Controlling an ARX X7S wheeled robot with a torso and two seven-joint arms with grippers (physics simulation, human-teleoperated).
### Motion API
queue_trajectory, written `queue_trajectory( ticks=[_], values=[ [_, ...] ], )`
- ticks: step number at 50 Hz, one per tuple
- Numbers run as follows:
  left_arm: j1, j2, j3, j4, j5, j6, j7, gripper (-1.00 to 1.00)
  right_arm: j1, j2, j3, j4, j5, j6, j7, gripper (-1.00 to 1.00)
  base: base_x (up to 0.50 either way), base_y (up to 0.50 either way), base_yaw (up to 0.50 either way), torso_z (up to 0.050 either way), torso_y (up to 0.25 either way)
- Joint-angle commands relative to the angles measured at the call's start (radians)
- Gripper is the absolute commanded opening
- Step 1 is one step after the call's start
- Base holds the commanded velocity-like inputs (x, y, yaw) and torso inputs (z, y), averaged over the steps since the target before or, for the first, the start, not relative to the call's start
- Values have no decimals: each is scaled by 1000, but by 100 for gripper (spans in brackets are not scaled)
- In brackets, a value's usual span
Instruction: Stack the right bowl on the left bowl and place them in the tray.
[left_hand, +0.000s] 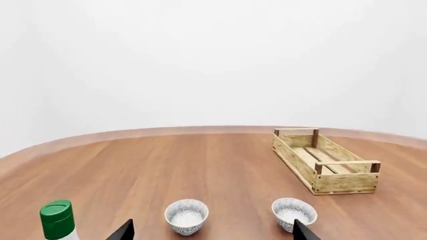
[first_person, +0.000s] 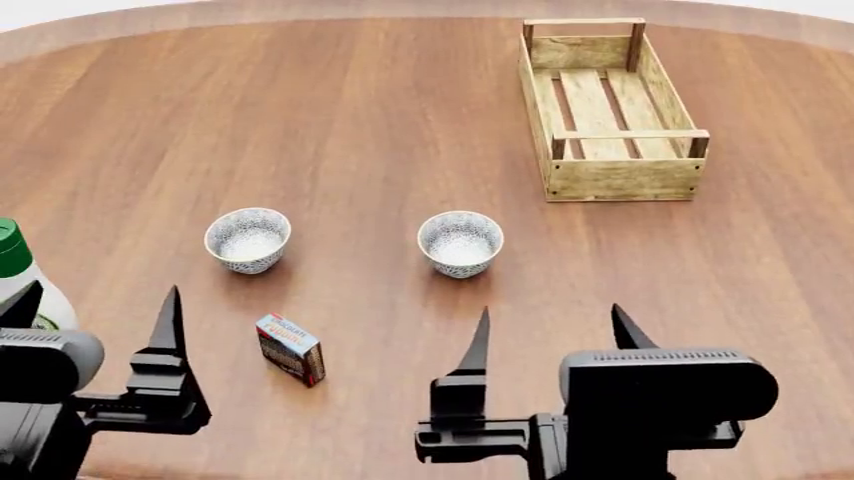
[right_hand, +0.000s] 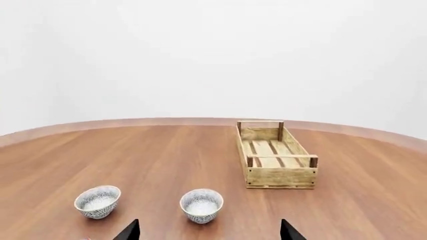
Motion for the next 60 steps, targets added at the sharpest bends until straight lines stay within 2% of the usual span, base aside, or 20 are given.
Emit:
queue_trajectory(
  ticks=[1,23,60],
  values=[
    [-46,-14,6,88,-24,-98,-21,100,58,6,8,-105,36,117,24,100,0,0,0,0,0],
    [-44,-23,19,91,-25,-68,-33,100,71,19,-14,-110,38,125,49,100,0,0,0,0,0],
    [-45,-34,10,99,-53,-58,-54,100,85,33,-23,-112,69,137,70,100,495,0,0,0,0]
  ],
)
